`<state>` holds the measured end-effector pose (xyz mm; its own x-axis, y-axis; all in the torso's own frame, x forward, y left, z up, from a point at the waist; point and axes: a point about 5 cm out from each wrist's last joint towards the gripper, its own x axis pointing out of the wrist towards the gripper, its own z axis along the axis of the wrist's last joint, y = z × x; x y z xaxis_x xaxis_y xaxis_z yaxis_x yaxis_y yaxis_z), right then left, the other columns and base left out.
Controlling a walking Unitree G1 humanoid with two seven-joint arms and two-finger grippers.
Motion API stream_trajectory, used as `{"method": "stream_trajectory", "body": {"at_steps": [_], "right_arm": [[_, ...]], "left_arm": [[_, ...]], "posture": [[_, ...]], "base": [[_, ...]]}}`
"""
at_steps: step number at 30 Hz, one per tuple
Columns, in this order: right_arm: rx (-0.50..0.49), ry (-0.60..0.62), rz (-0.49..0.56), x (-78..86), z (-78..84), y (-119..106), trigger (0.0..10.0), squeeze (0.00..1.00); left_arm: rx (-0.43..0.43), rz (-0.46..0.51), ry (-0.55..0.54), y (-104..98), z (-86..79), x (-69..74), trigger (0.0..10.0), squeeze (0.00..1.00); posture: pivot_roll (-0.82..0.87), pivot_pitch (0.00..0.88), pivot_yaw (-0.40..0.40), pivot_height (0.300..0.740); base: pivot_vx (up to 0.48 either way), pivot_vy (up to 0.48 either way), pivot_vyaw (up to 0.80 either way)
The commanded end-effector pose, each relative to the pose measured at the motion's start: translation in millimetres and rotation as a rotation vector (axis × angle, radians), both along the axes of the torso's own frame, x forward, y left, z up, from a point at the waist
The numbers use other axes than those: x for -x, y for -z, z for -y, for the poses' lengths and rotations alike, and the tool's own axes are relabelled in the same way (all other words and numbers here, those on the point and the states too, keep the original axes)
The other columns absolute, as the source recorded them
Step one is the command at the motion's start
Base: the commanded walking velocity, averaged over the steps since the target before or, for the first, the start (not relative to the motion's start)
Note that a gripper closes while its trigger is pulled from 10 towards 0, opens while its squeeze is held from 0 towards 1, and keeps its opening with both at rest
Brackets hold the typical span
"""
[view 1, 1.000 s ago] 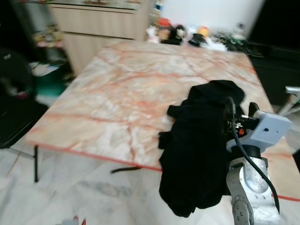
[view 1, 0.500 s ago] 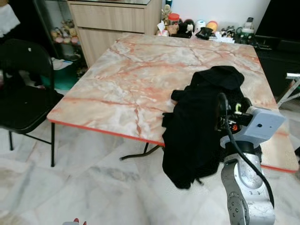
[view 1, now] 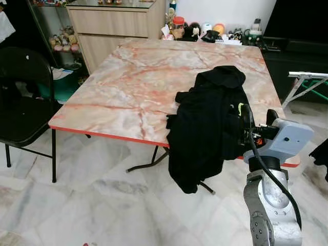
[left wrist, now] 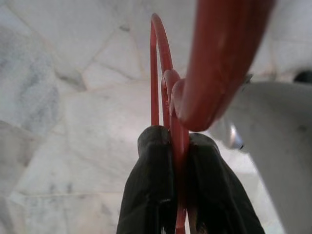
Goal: Hang hanger
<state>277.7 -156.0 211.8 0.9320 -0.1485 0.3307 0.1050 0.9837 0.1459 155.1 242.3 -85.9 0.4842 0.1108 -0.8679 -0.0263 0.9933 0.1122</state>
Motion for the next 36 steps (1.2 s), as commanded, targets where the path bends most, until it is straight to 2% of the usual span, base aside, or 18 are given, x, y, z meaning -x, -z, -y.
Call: {"method": "stream_trajectory", "body": {"at_steps": [1, 14, 19, 23, 27, 32, 35, 36], "right_arm": [[-0.004, 0.005, 0.003, 0.4, 1.7, -2, 10.0, 0.0], [0.01, 0.043, 0.007, 2.3, 13.7, 0, 10.0, 0.0], [-0.001, 0.06, -0.021, 2.4, 17.1, 7, 10.0, 0.0], [-0.027, 0.07, -0.05, 4.8, 18.9, 15, 10.0, 0.0], [-0.007, 0.069, -0.056, 4.9, 19.5, 18, 10.0, 0.0], [0.039, 0.071, -0.113, 2.0, 27.6, 32, 10.0, 0.0], [0.056, 0.061, -0.192, -0.2, 34.7, 53, 10.0, 0.0], [0.056, 0.061, -0.192, -0.2, 34.7, 53, 10.0, 0.0]], "left_arm": [[0.015, -0.017, 0.003, 3, 5.3, 4.6, 10.0, 0.0], [0.02, -0.019, 0.011, 3, 5.2, 4.7, 10.0, 0.0], [0.02, -0.018, 0.01, 3, 5.3, 4.7, 10.0, 0.0], [0.019, -0.02, 0.012, 3, 5.0, 4.9, 10.0, 0.0], [0.021, -0.02, 0.013, 3, 5.1, 4.8, 10.0, 0.0], [0.024, -0.02, 0.014, 3, 5.2, 4.7, 10.0, 0.0], [0.022, -0.021, 0.016, 3, 5.3, 4.7, 10.0, 0.0], [0.022, -0.021, 0.016, 3, 5.3, 4.7, 10.0, 0.0]], "posture": [[-0.03, 0.162, 0.017, 0.74], [-0.03, 0.169, 0.02, 0.74], [-0.03, 0.17, 0.02, 0.74], [-0.03, 0.172, 0.022, 0.74], [-0.03, 0.171, 0.023, 0.74], [-0.03, 0.171, 0.023, 0.74], [-0.04, 0.17, 0.025, 0.74], [-0.04, 0.17, 0.025, 0.74]], "base": [[0.0, -0.48, 0.0], [0.0, -0.48, 0.0], [0.0, -0.48, 0.0], [0.0, -0.48, -0.75], [0.0, -0.48, 0.0], [0.0, -0.48, 0.0], [0.0, -0.48, 0.0], [0.0, -0.48, 0.0]]}}
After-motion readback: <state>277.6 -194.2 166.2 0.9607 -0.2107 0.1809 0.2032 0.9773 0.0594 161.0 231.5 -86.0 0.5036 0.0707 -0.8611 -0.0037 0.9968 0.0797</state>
